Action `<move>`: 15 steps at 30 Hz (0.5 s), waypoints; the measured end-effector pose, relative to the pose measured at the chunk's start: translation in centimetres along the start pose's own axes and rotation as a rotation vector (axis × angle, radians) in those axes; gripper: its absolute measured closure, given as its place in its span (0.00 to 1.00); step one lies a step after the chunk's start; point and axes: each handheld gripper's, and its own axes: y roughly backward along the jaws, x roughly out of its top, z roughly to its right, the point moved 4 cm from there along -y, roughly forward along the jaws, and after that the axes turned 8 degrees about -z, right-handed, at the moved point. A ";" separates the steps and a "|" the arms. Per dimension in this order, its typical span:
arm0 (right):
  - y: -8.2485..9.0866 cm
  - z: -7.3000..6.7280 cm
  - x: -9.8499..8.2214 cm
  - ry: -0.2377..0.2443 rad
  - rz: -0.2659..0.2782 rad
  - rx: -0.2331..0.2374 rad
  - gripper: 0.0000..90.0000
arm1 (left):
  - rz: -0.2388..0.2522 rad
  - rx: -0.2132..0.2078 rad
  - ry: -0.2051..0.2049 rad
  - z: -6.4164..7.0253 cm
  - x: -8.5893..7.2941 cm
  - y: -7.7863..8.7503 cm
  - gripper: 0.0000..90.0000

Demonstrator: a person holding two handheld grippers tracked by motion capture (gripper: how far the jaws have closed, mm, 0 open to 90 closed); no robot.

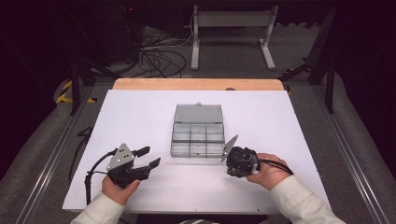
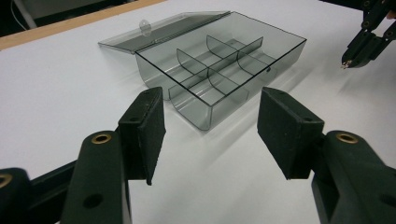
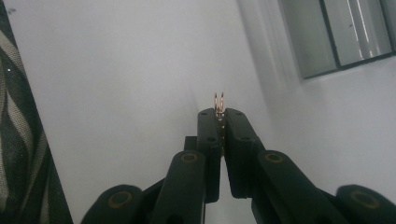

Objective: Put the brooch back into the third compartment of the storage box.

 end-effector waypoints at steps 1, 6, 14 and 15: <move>0.1 0.0 0.0 -0.002 0.001 -0.001 0.95 | 0.000 0.001 -0.001 0.0 0.0 0.0 0.47; 0.3 -0.1 0.2 0.002 0.011 -0.002 0.95 | 0.001 0.002 -0.002 0.0 0.0 0.0 0.47; 1.1 0.0 0.5 -0.015 0.054 -0.014 0.95 | 0.003 0.006 -0.006 -0.1 0.0 0.1 0.47; 1.3 0.1 0.5 -0.011 0.065 -0.021 0.95 | 0.004 0.006 -0.006 -0.1 0.0 0.1 0.47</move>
